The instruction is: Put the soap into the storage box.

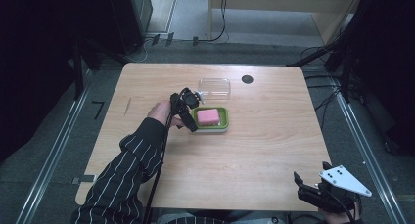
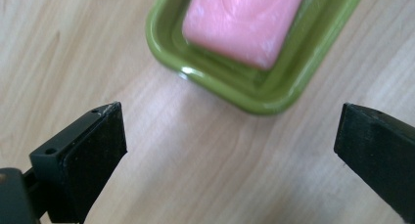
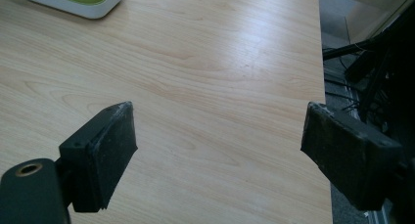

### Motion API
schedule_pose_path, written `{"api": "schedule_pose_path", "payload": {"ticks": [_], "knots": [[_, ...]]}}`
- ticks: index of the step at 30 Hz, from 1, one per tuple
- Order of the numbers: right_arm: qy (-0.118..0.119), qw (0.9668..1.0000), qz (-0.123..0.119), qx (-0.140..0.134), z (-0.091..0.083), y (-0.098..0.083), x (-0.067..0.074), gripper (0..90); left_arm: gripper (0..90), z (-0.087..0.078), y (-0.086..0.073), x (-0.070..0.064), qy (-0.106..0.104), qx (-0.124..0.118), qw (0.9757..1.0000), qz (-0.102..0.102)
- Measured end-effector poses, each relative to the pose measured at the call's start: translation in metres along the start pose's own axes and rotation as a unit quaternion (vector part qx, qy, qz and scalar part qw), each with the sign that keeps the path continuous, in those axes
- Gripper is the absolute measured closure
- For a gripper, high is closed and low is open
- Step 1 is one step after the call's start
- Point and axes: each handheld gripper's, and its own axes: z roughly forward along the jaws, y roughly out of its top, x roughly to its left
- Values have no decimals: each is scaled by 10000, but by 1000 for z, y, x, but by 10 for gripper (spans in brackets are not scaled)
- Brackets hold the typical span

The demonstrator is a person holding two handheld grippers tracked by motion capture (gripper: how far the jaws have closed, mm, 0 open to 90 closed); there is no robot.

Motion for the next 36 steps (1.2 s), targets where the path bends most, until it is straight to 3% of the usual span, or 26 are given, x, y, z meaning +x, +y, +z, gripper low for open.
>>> {"api": "schedule_pose_path", "payload": {"ticks": [11, 36], "knots": [[67, 10000, -54, -25, 4, 4, 4, 135, 0, -18, -28, -12, 71, 48, 9992, -400], [369, 9989, -256, -117, 20, 18, 13, 135, 0, -27, -100, -45, 77, 453, 9936, -1036]]}}
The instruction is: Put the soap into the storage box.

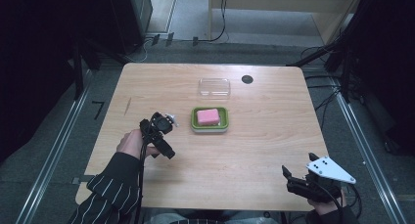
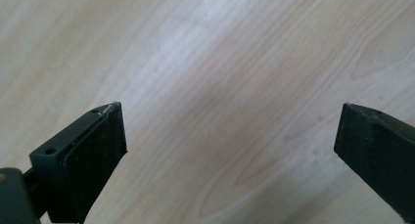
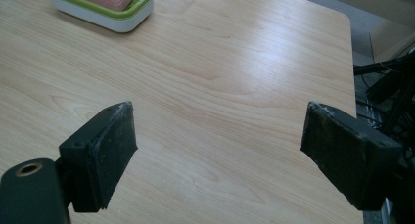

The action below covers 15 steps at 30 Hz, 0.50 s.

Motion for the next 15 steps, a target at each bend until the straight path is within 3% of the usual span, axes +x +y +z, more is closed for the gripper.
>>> {"api": "schedule_pose_path", "payload": {"ticks": [6, 15], "knots": [[42, 10000, -40, 0, 2, 2, 1, 135, 0, 5, -17, -6, 17, 159, 9996, -240], [90, 9999, -80, -39, 5, 5, 3, 135, 0, 5, -44, -14, 128, 195, 9984, -518]]}}
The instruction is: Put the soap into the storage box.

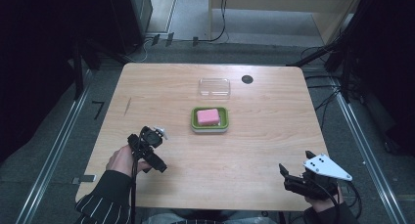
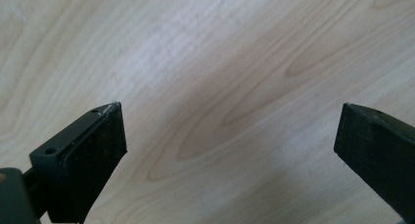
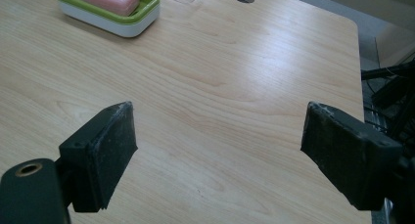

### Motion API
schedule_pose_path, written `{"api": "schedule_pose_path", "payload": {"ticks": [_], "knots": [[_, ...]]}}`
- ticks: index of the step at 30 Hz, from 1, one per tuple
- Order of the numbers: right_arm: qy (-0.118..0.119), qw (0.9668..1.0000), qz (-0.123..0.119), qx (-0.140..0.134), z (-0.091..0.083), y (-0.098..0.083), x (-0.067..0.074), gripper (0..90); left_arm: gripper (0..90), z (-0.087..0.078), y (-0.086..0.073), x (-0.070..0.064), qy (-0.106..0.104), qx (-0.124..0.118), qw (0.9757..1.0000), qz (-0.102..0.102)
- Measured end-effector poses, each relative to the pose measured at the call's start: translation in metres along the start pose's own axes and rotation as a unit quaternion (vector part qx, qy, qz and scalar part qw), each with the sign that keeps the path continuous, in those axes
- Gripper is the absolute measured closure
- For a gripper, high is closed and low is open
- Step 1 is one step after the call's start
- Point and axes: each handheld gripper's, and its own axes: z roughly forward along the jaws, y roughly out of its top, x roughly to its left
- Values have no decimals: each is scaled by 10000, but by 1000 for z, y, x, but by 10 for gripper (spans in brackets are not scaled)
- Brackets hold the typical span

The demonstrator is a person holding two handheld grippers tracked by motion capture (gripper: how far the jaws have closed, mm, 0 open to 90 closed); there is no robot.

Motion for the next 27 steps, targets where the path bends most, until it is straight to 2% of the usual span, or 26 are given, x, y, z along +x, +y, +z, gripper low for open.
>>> {"api": "schedule_pose_path", "payload": {"ticks": [5, 12, 14, 16, 21, 23, 27], "knots": [[33, 10000, -21, -18, 2, 2, 1, 135, 0, 2, -15, -3, -47, 75, 9999, -128], [87, 10000, -30, -27, 4, 4, 2, 135, 0, 4, -36, -5, -144, 31, 9991, -389], [97, 9999, -49, -47, 5, 4, 3, 135, 0, 6, -40, -4, -230, -12, 9986, -475], [111, 9999, -54, -39, 6, 5, 4, 135, 0, 6, -47, -5, -218, -81, 9982, -562], [138, 9999, -82, -39, 7, 6, 4, 135, 0, 10, -57, -3, -275, -38, 9973, -673], [124, 9999, -97, -41, 7, 6, 4, 135, 0, 12, -60, -3, -337, -86, 9964, -779], [108, 9999, -75, -46, 6, 5, 3, 135, 0, 15, -61, -3, -368, -31, 9966, -743]]}}
